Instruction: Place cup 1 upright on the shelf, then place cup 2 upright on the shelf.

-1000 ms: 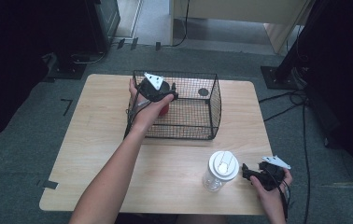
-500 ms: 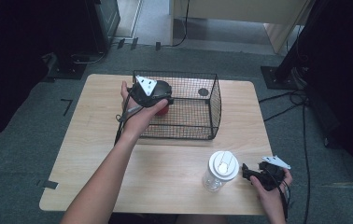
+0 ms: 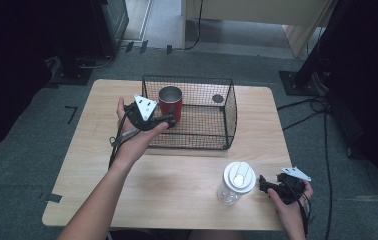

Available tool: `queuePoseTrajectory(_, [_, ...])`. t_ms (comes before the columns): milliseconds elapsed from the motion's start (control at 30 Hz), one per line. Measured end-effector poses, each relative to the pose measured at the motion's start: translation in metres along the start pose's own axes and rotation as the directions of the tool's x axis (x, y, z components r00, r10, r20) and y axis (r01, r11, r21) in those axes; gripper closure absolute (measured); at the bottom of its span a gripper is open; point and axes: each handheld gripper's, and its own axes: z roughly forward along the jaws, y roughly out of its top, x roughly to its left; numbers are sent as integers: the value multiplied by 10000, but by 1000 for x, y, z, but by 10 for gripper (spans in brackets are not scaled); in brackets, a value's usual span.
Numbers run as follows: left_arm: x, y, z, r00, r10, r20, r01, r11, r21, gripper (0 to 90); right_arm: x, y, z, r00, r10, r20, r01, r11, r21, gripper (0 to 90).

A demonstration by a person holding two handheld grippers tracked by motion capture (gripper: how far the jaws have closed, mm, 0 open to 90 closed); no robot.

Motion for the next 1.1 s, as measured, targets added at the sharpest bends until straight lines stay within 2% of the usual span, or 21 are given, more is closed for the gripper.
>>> queuePoseTrajectory(333, [7, -22, -16, 9999, -133, -93, 134, 9999, 71, 0, 0, 0, 0, 10000, 5, 1, -5, 10000, 1, 0])
queuePoseTrajectory(433, [8, -30, -23, 10000, 35, -88, -34, 9999, 127, 0, 0, 0, 0, 10000, 2, 3, -2, 10000, 1, 0])
queuePoseTrajectory(567, [12, -42, -34, 10000, 43, -78, -42, 9998, 185, 0, 0, 0, 0, 10000, 3, -4, -3, 10000, -4, 0])
queuePoseTrajectory(733, [21, -57, -49, 9998, 120, -131, -115, 9994, 334, 0, 0, 0, 0, 10000, 5, -21, -5, 10000, -7, 0])
queuePoseTrajectory(833, [28, -67, -57, 9998, 32, -180, -24, 9990, 449, 0, 0, 0, 0, 10000, 1, -19, -1, 10000, -9, 0])
queuePoseTrajectory(1100, [47, -95, -72, 9994, 86, -329, -54, 9952, 973, 0, 0, 0, 0, 10000, 5, -26, -5, 10000, -18, 0])
